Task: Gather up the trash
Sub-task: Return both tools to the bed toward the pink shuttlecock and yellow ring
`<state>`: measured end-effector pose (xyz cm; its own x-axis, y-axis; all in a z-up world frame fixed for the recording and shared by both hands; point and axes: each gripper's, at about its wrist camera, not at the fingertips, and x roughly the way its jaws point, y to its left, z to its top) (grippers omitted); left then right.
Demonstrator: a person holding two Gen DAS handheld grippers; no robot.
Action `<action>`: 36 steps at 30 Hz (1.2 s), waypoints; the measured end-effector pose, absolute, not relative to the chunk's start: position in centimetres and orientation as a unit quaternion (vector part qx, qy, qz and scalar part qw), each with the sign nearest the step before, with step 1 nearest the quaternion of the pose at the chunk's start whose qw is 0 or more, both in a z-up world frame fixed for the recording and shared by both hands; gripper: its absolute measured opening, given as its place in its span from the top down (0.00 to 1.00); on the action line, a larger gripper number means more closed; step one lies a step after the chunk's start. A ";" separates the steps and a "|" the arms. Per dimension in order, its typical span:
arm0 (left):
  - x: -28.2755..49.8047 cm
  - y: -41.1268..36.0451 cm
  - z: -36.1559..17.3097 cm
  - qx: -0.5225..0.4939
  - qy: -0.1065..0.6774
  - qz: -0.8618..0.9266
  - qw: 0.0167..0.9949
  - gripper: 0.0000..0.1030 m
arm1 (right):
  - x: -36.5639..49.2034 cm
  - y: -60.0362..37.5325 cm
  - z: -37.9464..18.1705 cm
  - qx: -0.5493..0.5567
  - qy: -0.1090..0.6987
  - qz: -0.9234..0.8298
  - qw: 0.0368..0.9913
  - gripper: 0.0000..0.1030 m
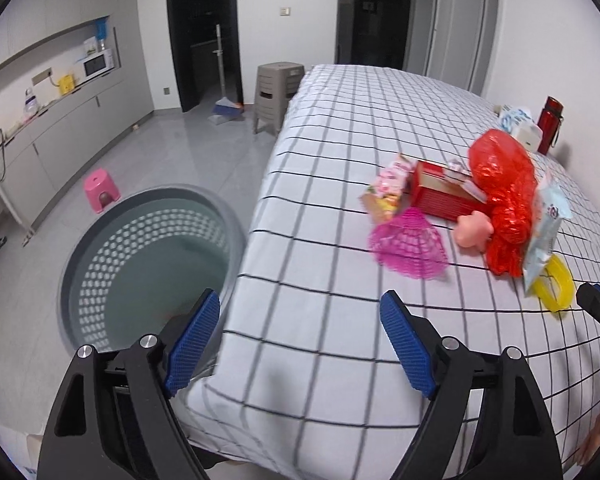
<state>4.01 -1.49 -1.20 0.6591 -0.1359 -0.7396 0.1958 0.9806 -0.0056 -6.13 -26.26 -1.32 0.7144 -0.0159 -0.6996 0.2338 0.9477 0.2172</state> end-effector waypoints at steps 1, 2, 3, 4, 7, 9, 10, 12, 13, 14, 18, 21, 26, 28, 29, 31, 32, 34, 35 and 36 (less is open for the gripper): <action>4.0 -1.7 -1.2 0.038 0.403 -0.092 0.910 0.22 | -6.3 -26.7 -1.5 0.148 0.373 -0.072 0.913 0.38; 4.1 -2.1 -1.3 0.040 0.404 -0.094 0.909 0.22 | -6.3 -27.2 -1.8 0.150 0.375 -0.077 0.912 0.36; 4.2 -2.6 -1.4 0.042 0.405 -0.095 0.908 0.22 | -6.3 -27.7 -2.1 0.151 0.376 -0.081 0.910 0.35; 4.3 -3.0 -1.5 0.044 0.406 -0.096 0.908 0.21 | -6.3 -27.8 -2.2 0.151 0.379 -0.085 0.909 0.34; 4.5 -3.6 -1.7 0.048 0.408 -0.097 0.907 0.20 | -5.6 -28.4 -2.7 0.151 0.388 -0.090 0.905 0.30; 4.7 -4.0 -1.9 0.050 0.409 -0.097 0.906 0.17 | -5.1 -28.8 -3.2 0.154 0.396 -0.090 0.901 0.28; 4.7 -4.2 -1.9 0.051 0.408 -0.097 0.906 0.15 | -5.0 -28.9 -3.4 0.154 0.399 -0.089 0.899 0.27; 4.9 -4.4 -2.0 0.051 0.409 -0.097 0.906 0.14 | -4.6 -29.1 -3.8 0.154 0.405 -0.089 0.897 0.25; 5.0 -4.5 -2.0 0.052 0.410 -0.097 0.906 0.13 | -4.4 -29.3 -4.1 0.155 0.410 -0.088 0.895 0.24; 5.1 -4.8 -2.2 0.052 0.411 -0.096 0.905 0.13 | -4.2 -29.4 -4.2 0.155 0.413 -0.085 0.894 0.24; 5.5 -5.4 -2.4 0.053 0.417 -0.097 0.902 0.13 | -3.3 -29.5 -4.9 0.151 0.427 -0.076 0.888 0.24; 5.7 -5.7 -2.5 0.053 0.419 -0.097 0.901 0.12 | -2.6 -29.7 -5.2 0.151 0.436 -0.071 0.884 0.23; 6.0 -6.0 -2.5 0.056 0.420 -0.095 0.901 0.12 | -1.6 -29.8 -5.3 0.145 0.445 -0.070 0.881 0.21; 6.1 -6.1 -2.6 0.056 0.421 -0.095 0.900 0.12 | -1.3 -29.8 -5.3 0.140 0.447 -0.072 0.881 0.21; 6.1 -6.1 -2.6 0.056 0.422 -0.095 0.900 0.12 | -1.2 -29.8 -5.4 0.136 0.448 -0.073 0.881 0.21; 6.2 -6.2 -2.5 0.055 0.422 -0.095 0.900 0.12 | -0.7 -29.7 -5.4 0.127 0.450 -0.074 0.881 0.21; 6.2 -6.2 -2.5 0.055 0.422 -0.095 0.900 0.12 | -0.4 -29.5 -5.4 0.118 0.452 -0.077 0.881 0.21; 6.2 -6.2 -2.5 0.056 0.422 -0.095 0.900 0.12 | 0.0 -29.1 -5.5 0.103 0.456 -0.081 0.880 0.21; 6.2 -6.2 -2.5 0.055 0.423 -0.095 0.900 0.12 | 0.2 -29.1 -5.5 0.098 0.458 -0.082 0.880 0.21; 6.2 -6.2 -2.5 0.055 0.423 -0.095 0.899 0.12 | 0.4 -28.9 -5.6 0.092 0.459 -0.083 0.880 0.21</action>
